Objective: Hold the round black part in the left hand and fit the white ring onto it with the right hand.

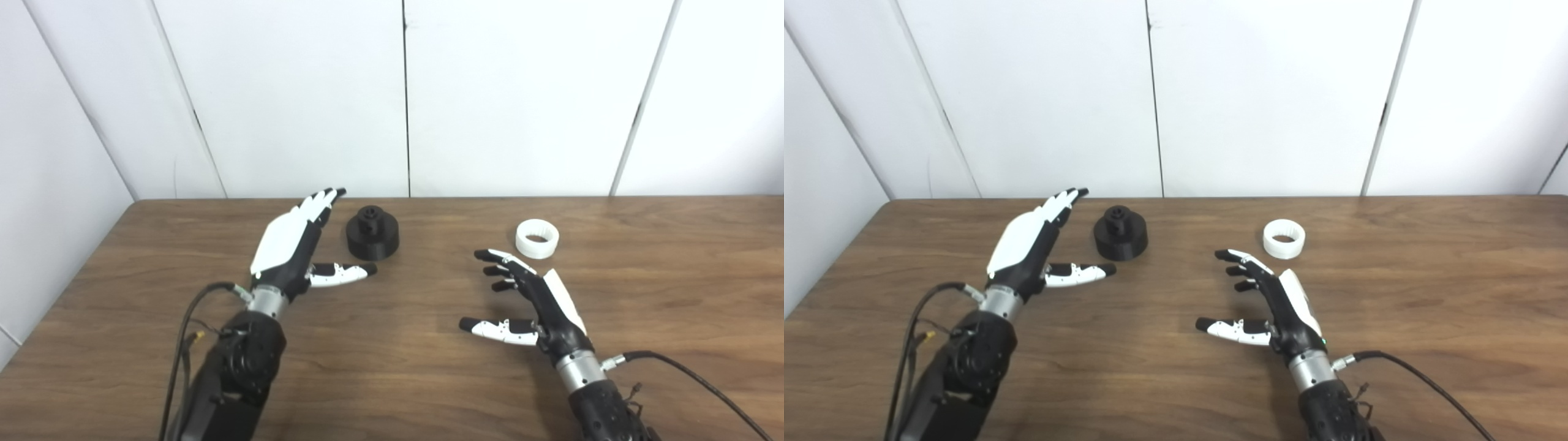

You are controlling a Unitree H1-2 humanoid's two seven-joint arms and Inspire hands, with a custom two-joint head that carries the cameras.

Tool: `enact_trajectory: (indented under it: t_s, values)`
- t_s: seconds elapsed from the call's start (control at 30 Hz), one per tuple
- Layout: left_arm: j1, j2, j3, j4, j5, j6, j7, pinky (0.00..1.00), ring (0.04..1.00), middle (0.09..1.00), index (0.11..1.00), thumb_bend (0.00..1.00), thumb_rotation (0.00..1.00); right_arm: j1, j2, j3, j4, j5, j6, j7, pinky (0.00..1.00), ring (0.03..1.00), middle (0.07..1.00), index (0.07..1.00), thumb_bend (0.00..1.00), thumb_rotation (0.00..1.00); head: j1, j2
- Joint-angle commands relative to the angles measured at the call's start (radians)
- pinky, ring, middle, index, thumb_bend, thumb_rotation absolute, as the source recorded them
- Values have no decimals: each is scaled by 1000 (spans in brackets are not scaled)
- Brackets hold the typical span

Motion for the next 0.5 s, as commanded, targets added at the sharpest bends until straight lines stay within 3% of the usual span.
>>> enact_trajectory:
  t_s: [0.0, 0.47]
  values:
    - [-68, 23, -12, -1, 13, 1, 0, 1000, 1000, 1000, 976, 885, 427, 9, -20, 0, 51, -8, -49, -10, 689, 793, 844, 802, 759, 216, 1, 0]
    - [-195, 52, -89, 214, 76, -1, 41, 1000, 1000, 1000, 935, 928, 511, 3, -20, 1, 60, -17, -61, -14, 686, 784, 842, 802, 752, 232, -6, -8]
